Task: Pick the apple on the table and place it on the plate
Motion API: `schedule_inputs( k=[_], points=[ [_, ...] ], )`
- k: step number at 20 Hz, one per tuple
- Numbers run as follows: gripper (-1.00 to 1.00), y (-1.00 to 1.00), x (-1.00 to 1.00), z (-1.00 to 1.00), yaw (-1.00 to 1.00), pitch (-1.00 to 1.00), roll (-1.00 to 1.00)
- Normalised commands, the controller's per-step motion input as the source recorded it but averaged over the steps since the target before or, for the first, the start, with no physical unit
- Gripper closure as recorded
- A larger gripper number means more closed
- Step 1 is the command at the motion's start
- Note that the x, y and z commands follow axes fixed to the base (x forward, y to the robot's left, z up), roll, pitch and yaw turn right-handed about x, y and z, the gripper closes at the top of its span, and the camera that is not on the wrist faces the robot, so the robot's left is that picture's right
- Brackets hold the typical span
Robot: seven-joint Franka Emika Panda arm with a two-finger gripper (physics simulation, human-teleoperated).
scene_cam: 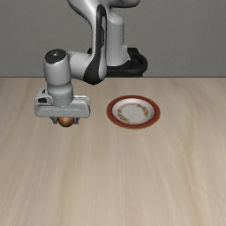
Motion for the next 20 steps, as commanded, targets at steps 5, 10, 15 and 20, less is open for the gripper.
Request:
schedule_inputs(
  k=[5,10,15,20],
  points=[
    [1.00,0.00,0.00,0.40,0.00,0.00,0.00],
    [1.00,0.00,0.00,1.00,0.00,0.00,0.00],
    [1.00,1.00,0.00,0.00,0.00,0.00,0.00],
    [1.00,1.00,0.00,0.00,0.00,0.00,0.00]
  ],
)
